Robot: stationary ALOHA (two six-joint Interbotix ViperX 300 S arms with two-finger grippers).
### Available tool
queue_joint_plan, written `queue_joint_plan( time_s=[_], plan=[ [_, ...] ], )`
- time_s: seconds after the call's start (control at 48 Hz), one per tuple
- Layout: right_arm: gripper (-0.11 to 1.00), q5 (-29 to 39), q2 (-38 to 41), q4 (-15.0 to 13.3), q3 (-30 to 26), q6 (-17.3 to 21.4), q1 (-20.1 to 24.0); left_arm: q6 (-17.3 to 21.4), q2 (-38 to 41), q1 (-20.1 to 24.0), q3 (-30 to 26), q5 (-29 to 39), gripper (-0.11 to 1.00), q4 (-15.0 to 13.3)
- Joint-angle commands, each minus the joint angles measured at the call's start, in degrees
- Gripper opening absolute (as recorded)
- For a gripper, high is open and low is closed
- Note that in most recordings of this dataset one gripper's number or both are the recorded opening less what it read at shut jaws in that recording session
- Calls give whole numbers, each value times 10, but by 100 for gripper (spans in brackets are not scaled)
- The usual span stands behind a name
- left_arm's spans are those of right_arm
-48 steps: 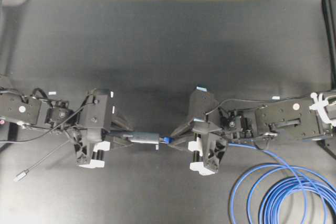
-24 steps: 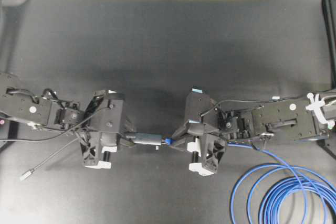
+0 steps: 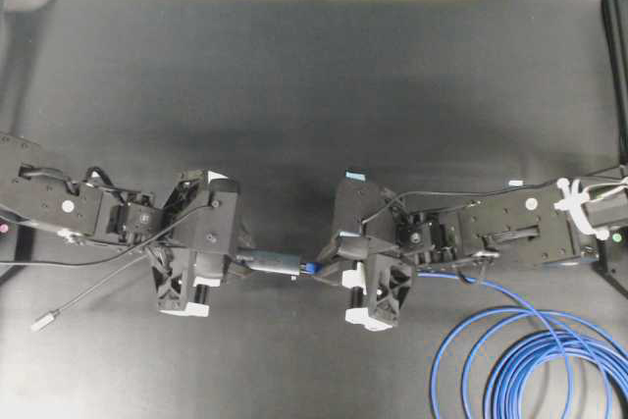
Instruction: Insert the LAN cable into the hub.
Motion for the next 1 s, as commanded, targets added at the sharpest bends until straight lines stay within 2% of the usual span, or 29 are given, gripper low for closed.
queue_joint_plan(
  time_s=[0.0, 0.5, 0.709, 0.75, 0.896, 0.98],
  plan=[
    [15, -9, -4, -3, -31, -3, -8, 1, -1, 3, -25, -7, 28, 2],
    [15, 20, -5, -2, -25, 6, -8, 0, -3, 5, -12, -8, 28, 2],
    [17, 37, -6, -2, -23, 5, -11, -1, -2, 14, -15, 21, 28, 2],
    [24, 37, -6, -2, -23, 5, -11, -1, -2, 15, -14, 29, 28, 2],
    [67, 40, -7, -2, -23, 4, -10, -3, -3, 19, -11, 45, 28, 2],
    [83, 43, -11, -2, -16, 5, -8, -3, -4, 22, -9, 47, 28, 2]
  ],
)
